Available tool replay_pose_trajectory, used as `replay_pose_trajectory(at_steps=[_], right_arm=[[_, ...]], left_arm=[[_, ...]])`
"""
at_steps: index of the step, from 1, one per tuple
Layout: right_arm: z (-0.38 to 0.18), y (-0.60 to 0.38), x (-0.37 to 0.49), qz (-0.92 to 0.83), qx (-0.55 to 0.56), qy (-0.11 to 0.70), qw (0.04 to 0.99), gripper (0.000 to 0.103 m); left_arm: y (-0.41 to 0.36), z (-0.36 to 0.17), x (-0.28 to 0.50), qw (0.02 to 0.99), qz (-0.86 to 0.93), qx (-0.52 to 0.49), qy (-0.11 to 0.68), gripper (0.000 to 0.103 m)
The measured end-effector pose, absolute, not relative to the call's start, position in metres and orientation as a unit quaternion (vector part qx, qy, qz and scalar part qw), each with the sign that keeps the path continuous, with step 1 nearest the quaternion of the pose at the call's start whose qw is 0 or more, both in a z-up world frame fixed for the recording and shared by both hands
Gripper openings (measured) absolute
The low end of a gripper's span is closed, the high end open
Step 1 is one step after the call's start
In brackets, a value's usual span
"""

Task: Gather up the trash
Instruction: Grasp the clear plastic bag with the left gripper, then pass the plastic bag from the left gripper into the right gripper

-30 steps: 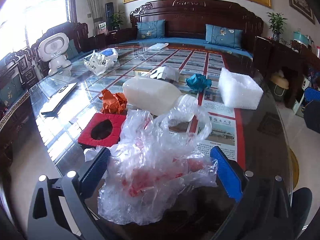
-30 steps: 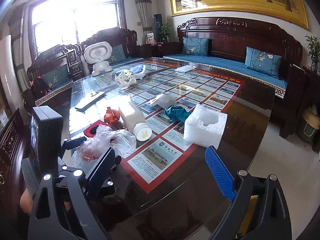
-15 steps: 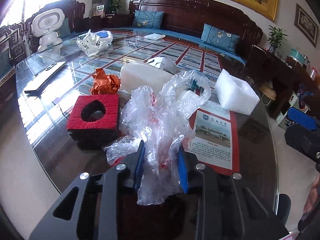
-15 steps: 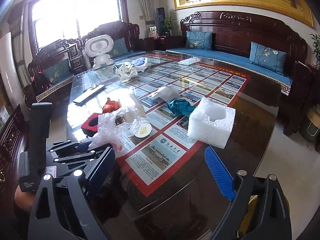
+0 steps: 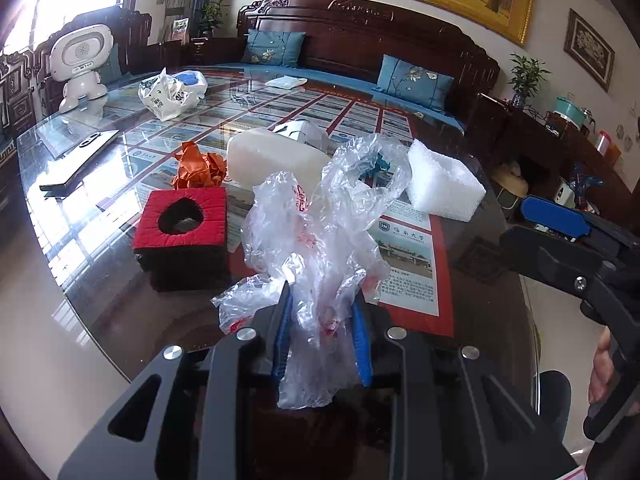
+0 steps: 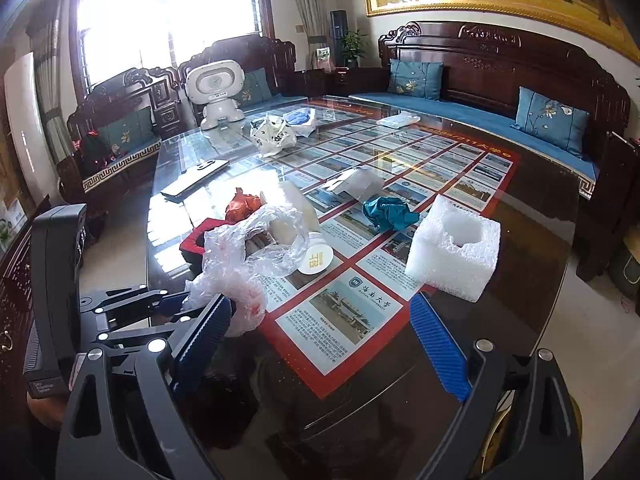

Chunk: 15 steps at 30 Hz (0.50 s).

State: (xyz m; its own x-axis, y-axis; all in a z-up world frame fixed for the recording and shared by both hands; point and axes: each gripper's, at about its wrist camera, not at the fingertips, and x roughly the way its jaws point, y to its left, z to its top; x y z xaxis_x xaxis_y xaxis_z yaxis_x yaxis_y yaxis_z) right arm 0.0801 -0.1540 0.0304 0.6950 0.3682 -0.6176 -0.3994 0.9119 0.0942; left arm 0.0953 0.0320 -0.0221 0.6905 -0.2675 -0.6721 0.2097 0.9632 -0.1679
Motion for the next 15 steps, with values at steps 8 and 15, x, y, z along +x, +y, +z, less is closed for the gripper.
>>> replay_pose_trajectory(at_steps=[8, 15], right_arm=[[0.033, -0.14, 0.088, 0.251, 0.001, 0.335, 0.908, 0.088], [0.032, -0.124, 0.102, 0.312, 0.065, 0.364, 0.875, 0.088]], left_arm=[[0.039, -0.013, 0.076, 0.926, -0.155, -0.021, 0.345, 0.027], [0.028, -0.002, 0.058, 0.926, -0.193, -0.011, 0.325, 0.027]])
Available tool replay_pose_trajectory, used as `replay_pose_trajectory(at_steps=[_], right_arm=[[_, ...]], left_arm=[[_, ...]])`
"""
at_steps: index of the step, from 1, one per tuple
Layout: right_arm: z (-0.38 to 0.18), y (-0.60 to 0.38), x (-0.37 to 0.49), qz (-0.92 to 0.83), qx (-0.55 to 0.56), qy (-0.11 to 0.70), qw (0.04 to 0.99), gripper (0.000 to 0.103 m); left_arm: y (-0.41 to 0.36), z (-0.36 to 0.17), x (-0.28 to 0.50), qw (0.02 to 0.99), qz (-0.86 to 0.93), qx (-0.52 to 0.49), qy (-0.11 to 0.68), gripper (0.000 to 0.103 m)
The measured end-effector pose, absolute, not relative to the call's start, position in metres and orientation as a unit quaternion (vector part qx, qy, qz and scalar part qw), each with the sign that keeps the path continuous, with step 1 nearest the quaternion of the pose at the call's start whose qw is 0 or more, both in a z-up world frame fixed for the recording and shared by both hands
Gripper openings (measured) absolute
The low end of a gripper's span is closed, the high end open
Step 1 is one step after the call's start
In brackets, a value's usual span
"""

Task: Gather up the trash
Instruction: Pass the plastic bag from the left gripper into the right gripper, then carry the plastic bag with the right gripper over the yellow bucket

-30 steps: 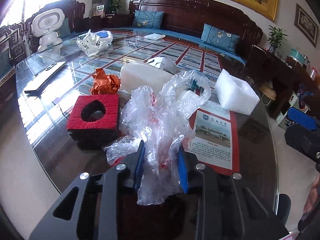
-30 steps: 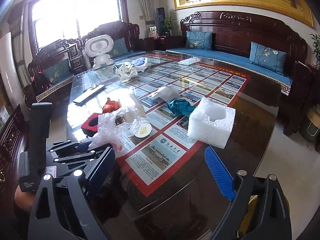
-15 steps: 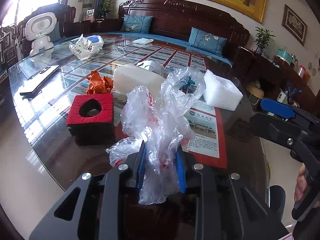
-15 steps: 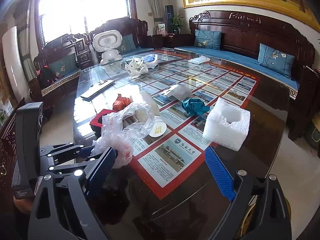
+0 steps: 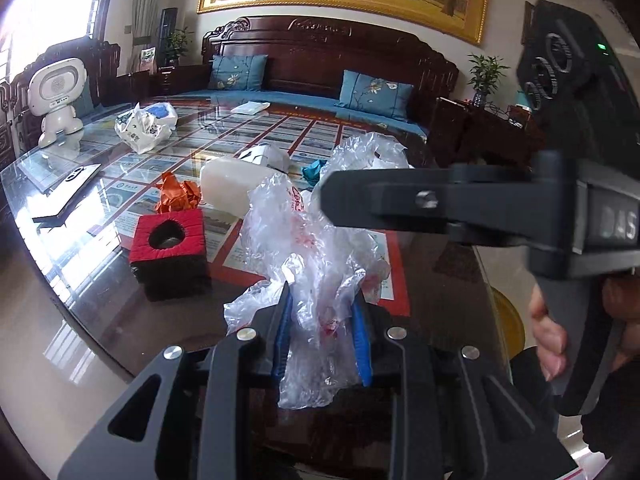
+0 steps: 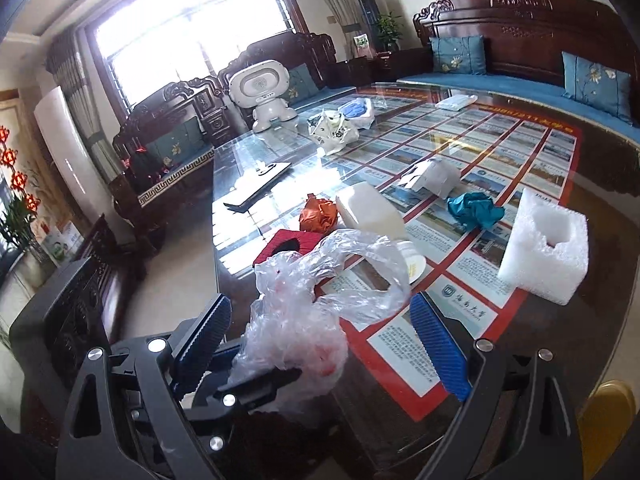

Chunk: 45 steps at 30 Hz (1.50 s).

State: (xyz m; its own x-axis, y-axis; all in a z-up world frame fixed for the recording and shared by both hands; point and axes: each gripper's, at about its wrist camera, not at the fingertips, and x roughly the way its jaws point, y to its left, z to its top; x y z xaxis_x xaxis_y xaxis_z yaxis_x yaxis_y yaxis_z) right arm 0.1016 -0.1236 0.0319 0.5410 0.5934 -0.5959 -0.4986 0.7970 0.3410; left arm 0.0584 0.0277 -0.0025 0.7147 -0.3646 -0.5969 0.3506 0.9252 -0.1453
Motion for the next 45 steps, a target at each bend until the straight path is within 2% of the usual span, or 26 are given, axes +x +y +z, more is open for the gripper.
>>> replay_pose_trajectory(at_steps=[3, 4, 5, 6, 7, 11, 16, 31, 45], right_arm=[[0.028, -0.128, 0.113, 0.316, 0.098, 0.383, 0.863, 0.088], [0.026, -0.131, 0.116, 0.318, 0.113, 0.39, 0.857, 0.082], [0.024, -0.133, 0.116, 0.323, 0.123, 0.397, 0.85, 0.074], [0.022, -0.133, 0.118, 0.334, 0.124, 0.409, 0.84, 0.053], [0.021, -0.134, 0.119, 0.341, 0.121, 0.415, 0.835, 0.042], [0.023, -0.144, 0.11, 0.334, 0.112, 0.408, 0.842, 0.028], [0.027, -0.162, 0.101, 0.326, 0.098, 0.389, 0.856, 0.017], [0.037, -0.294, 0.072, 0.243, 0.135, 0.357, 0.892, 0.015], [-0.002, -0.451, 0.034, 0.133, 0.224, 0.358, 0.897, 0.015]], left_arm=[[0.018, 0.003, 0.052, 0.925, -0.209, 0.0, 0.316, 0.027], [0.014, 0.005, 0.051, 0.924, -0.216, 0.003, 0.315, 0.027], [0.01, 0.005, 0.05, 0.923, -0.22, 0.006, 0.315, 0.027], [0.006, 0.006, 0.049, 0.923, -0.223, 0.01, 0.314, 0.027], [0.003, 0.005, 0.049, 0.921, -0.229, 0.011, 0.316, 0.027], [-0.008, 0.002, 0.05, 0.917, -0.234, 0.019, 0.323, 0.027], [-0.025, 0.002, 0.052, 0.912, -0.248, 0.021, 0.327, 0.028], [-0.143, 0.008, 0.059, 0.876, -0.342, 0.062, 0.333, 0.028], [-0.301, -0.027, 0.056, 0.812, -0.431, 0.115, 0.376, 0.028]])
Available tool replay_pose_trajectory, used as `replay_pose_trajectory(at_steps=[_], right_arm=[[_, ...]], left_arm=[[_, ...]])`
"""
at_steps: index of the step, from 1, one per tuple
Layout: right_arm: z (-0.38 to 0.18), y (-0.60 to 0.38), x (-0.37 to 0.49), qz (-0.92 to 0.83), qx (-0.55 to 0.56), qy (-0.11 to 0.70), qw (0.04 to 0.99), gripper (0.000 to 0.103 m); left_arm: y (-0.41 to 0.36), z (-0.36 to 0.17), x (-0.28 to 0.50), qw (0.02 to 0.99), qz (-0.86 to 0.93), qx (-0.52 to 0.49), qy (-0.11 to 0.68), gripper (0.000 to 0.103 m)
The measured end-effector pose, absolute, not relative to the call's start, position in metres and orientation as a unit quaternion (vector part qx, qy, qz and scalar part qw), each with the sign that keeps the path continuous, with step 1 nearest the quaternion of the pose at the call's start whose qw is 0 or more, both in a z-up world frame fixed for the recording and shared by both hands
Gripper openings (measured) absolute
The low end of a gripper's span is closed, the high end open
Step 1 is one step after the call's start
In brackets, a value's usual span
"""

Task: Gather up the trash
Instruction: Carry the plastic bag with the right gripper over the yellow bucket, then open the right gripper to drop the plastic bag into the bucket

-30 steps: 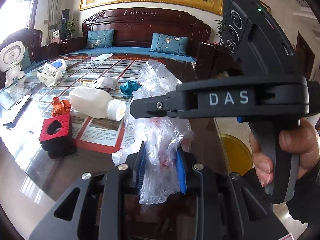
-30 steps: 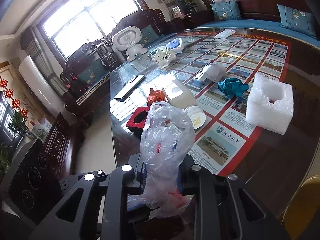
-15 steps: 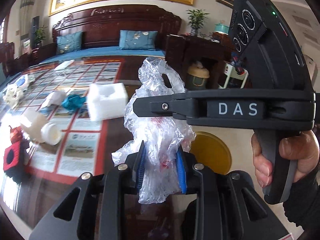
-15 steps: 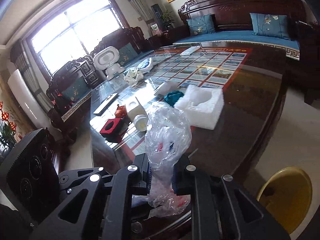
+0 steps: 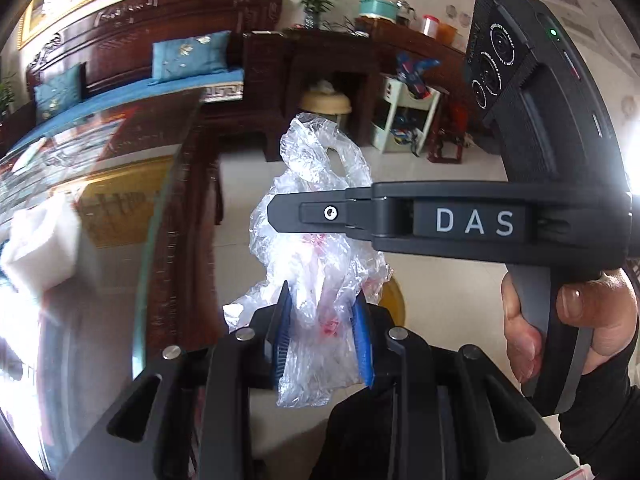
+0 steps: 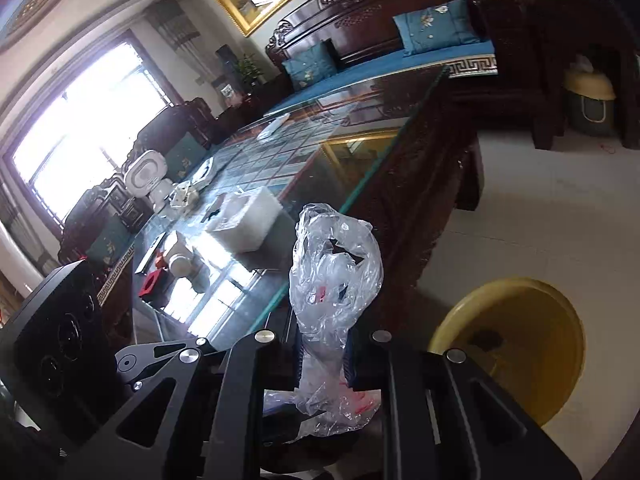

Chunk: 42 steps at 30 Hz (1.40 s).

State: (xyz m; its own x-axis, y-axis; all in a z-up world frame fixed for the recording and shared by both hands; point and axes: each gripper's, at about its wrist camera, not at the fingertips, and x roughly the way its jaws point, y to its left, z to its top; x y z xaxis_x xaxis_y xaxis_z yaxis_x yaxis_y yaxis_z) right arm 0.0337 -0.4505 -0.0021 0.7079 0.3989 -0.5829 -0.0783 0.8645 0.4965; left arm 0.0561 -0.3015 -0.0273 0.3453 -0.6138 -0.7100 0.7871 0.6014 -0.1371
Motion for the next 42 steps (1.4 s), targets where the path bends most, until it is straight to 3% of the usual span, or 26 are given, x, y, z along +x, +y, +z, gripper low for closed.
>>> replay_pose_trajectory(at_steps=[16, 34, 40, 41, 42], right_arm=[[-0.077, -0.573, 0.018, 0.055, 0.275, 0.404, 0.87, 0.016], [-0.188, -0.622, 0.051, 0.047, 0.319, 0.49, 0.81, 0.019], [-0.212, -0.627, 0.064, 0.041, 0.336, 0.499, 0.798, 0.026], [-0.214, -0.628, 0.064, 0.041, 0.34, 0.5, 0.795, 0.029], [-0.216, -0.627, 0.068, 0.039, 0.344, 0.501, 0.793, 0.043]], left_arm=[[-0.439, -0.1, 0.056, 0.748, -0.473, 0.143, 0.443, 0.029], [-0.491, -0.204, 0.097, 0.696, -0.45, 0.164, 0.535, 0.03], [-0.49, -0.22, 0.108, 0.689, -0.442, 0.166, 0.55, 0.043], [-0.49, -0.222, 0.109, 0.69, -0.441, 0.164, 0.551, 0.052], [-0.49, -0.224, 0.109, 0.69, -0.438, 0.162, 0.553, 0.067]])
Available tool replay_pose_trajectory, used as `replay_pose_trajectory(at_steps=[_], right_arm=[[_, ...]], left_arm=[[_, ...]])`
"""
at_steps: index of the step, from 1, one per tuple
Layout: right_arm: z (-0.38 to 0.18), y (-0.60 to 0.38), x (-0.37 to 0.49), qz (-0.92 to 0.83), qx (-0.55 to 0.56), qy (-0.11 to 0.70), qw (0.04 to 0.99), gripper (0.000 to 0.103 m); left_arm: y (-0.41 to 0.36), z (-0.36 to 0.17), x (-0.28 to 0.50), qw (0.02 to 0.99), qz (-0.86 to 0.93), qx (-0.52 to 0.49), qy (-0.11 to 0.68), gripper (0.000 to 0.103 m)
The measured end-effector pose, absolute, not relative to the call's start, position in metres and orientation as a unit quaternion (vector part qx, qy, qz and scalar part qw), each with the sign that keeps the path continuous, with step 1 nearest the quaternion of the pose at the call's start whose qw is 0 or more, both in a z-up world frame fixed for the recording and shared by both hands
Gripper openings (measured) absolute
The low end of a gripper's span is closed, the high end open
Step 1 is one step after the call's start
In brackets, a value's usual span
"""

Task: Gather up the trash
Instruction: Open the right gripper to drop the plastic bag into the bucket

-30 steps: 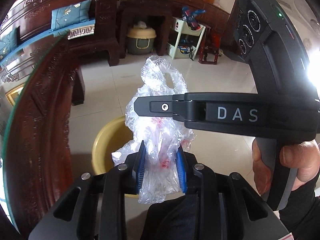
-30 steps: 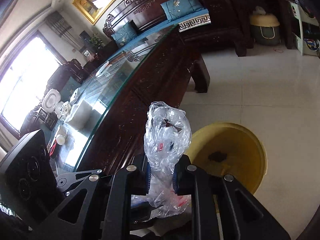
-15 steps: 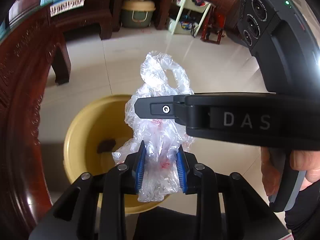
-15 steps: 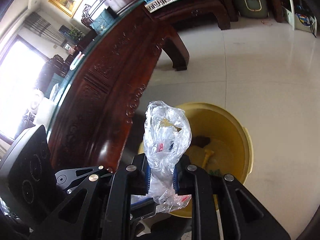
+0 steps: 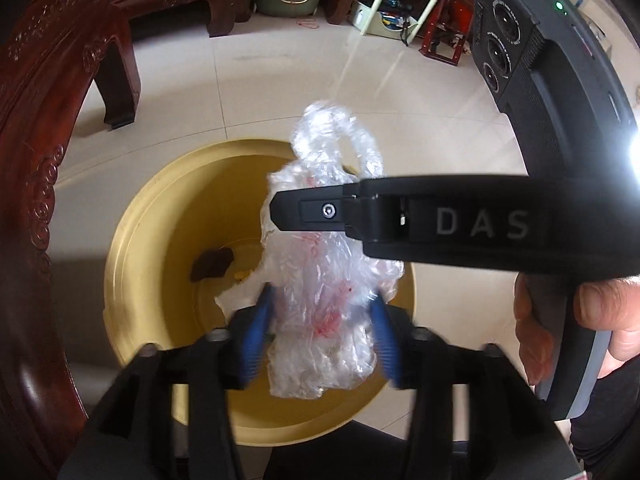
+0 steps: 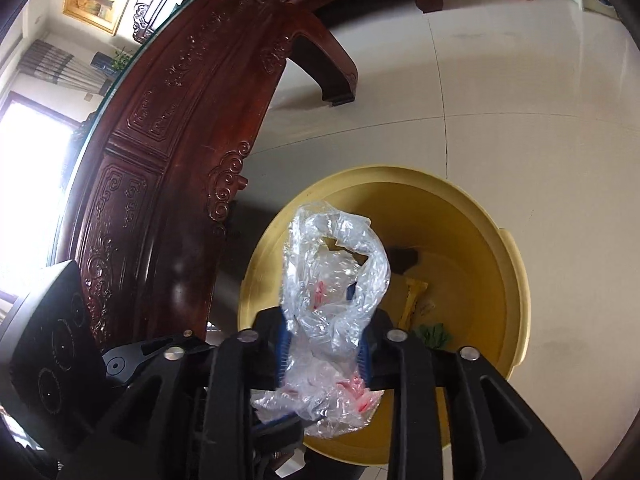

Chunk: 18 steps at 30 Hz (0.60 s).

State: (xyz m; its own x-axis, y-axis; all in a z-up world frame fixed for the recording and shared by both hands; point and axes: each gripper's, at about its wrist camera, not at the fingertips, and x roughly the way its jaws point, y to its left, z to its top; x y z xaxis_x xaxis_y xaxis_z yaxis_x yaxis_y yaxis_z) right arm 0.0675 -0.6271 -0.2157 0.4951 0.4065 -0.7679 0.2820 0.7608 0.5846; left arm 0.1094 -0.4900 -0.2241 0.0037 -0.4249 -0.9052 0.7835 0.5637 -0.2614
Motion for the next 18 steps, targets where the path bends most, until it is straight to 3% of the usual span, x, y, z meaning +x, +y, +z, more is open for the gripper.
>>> replay_pose_trajectory(at_steps=[1, 2, 18], right_arm=[[-0.218, -0.629, 0.067, 0.032, 0.347, 0.501, 0.792, 0.059], [-0.219, -0.63, 0.069, 0.026, 0.35, 0.502, 0.79, 0.061], [-0.222, -0.624, 0.085, 0.019, 0.326, 0.52, 0.789, 0.061]], left_arm=[[-0.489, -0.226, 0.111, 0.692, -0.432, 0.161, 0.555, 0.075], [-0.487, -0.227, 0.112, 0.696, -0.427, 0.161, 0.554, 0.083], [-0.475, -0.239, 0.129, 0.698, -0.413, 0.163, 0.562, 0.084]])
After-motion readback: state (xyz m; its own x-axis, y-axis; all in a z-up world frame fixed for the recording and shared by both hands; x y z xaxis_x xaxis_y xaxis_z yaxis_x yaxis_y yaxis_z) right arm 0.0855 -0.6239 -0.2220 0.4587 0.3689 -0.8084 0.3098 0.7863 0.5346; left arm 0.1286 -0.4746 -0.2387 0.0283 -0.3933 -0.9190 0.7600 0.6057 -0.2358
